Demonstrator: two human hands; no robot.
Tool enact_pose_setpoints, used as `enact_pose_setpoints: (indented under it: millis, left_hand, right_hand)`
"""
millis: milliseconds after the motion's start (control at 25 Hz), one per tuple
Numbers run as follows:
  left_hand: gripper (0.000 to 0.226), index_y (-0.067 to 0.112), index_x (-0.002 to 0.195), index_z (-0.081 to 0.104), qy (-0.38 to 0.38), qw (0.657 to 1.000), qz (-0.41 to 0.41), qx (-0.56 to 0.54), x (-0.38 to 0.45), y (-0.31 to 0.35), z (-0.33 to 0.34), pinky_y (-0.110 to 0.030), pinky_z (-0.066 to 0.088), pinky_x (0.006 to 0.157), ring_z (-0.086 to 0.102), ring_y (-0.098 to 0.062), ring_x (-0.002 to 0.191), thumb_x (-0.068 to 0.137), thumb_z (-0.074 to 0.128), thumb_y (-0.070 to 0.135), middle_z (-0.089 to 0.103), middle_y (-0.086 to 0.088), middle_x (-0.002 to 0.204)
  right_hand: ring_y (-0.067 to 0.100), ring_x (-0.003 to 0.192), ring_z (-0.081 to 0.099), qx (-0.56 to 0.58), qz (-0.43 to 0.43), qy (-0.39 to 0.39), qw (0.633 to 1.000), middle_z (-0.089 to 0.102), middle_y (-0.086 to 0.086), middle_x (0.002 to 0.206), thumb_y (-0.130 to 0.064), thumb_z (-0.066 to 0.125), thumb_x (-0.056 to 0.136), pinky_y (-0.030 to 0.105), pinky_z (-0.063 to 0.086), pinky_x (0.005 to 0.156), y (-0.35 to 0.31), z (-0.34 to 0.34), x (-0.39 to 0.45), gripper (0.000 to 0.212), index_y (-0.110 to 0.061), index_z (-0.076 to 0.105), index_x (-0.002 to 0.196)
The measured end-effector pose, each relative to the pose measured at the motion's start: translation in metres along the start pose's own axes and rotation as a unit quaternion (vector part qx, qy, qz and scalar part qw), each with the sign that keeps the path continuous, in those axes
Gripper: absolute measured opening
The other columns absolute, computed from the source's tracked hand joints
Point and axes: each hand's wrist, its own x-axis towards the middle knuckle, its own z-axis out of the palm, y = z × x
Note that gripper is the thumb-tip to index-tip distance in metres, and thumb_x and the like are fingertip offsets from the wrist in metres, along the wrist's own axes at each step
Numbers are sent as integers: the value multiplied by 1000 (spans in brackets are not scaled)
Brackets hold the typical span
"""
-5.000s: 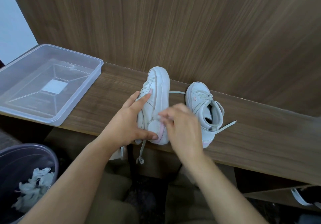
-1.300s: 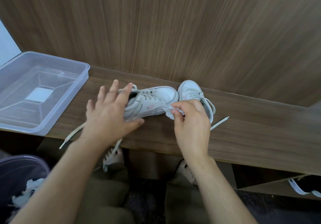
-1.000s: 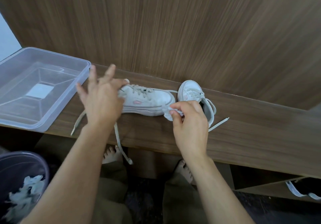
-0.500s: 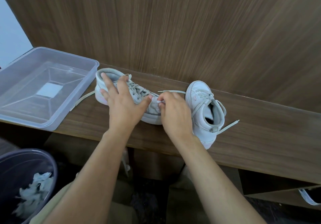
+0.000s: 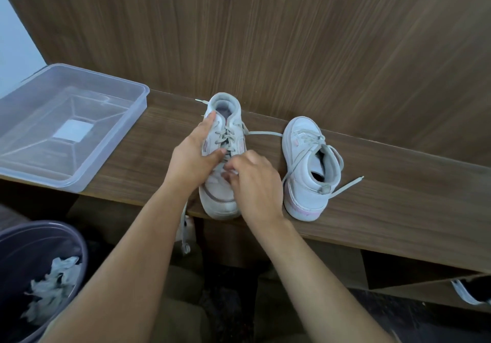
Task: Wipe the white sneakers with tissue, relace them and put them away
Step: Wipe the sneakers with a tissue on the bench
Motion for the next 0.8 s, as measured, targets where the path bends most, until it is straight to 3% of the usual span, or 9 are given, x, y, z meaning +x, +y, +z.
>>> enact_pose_setpoints:
  millis: [80, 200, 240, 360, 520, 680, 800]
  left_hand:
    - [70, 37, 144, 27, 0, 1000, -3, -6, 1, 0, -2, -17, 29, 97, 39, -8, 131, 86, 65, 26, 41, 13, 145]
    - [69, 39, 144, 27, -7, 1000, -23, -9, 3, -2, -6, -18, 29, 99, 39, -8, 131, 86, 64, 29, 41, 14, 145]
    - [68, 40, 143, 27, -8, 1000, -24, -8, 4, -2, -5, -19, 30, 100, 39, -8, 131, 86, 63, 30, 41, 14, 145]
    - [67, 42, 142, 28, -8, 1000, -21, -10, 3, 0, -4, -21, 32, 100, 41, -10, 130, 87, 63, 27, 43, 13, 143]
    - [66, 40, 144, 27, -8, 1000, -9, 0, 1, 1, -5, -25, 35, 102, 41, -13, 131, 89, 60, 23, 44, 10, 143]
    - [65, 39, 144, 27, -29, 1000, -1, 10, 3, 2, -2, -17, 29, 97, 39, -11, 131, 90, 58, 19, 42, 12, 144]
    - [64, 39, 144, 27, -47, 999, 2, 4, 4, 2, 0, -18, 29, 95, 38, -11, 131, 92, 55, 15, 40, 12, 146]
  right_hand:
    - [22, 89, 58, 20, 24, -9, 999, 62, -1, 96, -23, 61, 86, 32, 45, 69, -4, -2, 3, 10, -22, 69, 94]
    - [15, 94, 55, 52, -34, -115, 991, 61, -5, 101, -26, 62, 86, 26, 35, 69, -9, -15, -17, 9, -26, 69, 92]
    - [15, 94, 54, 56, -53, -116, 990, 60, -5, 100, -26, 62, 86, 25, 34, 69, -8, -17, -26, 8, -26, 69, 91]
    - [19, 86, 56, 48, -37, -47, 997, 57, -2, 91, -23, 62, 86, 26, 35, 65, 2, -10, -26, 5, -21, 67, 87]
    - [18, 85, 59, 77, 76, 18, 994, 58, 0, 93, -18, 62, 87, 25, 36, 65, 14, 1, -6, 3, -17, 64, 89]
    - [7, 81, 50, 99, 29, -43, 994, 54, -7, 93, -20, 60, 88, 21, 27, 65, -4, -5, -38, 4, -21, 63, 90]
    - [19, 81, 58, 91, 31, 35, 995, 54, -1, 91, -16, 59, 88, 29, 39, 67, 3, 4, -37, 2, -14, 61, 88]
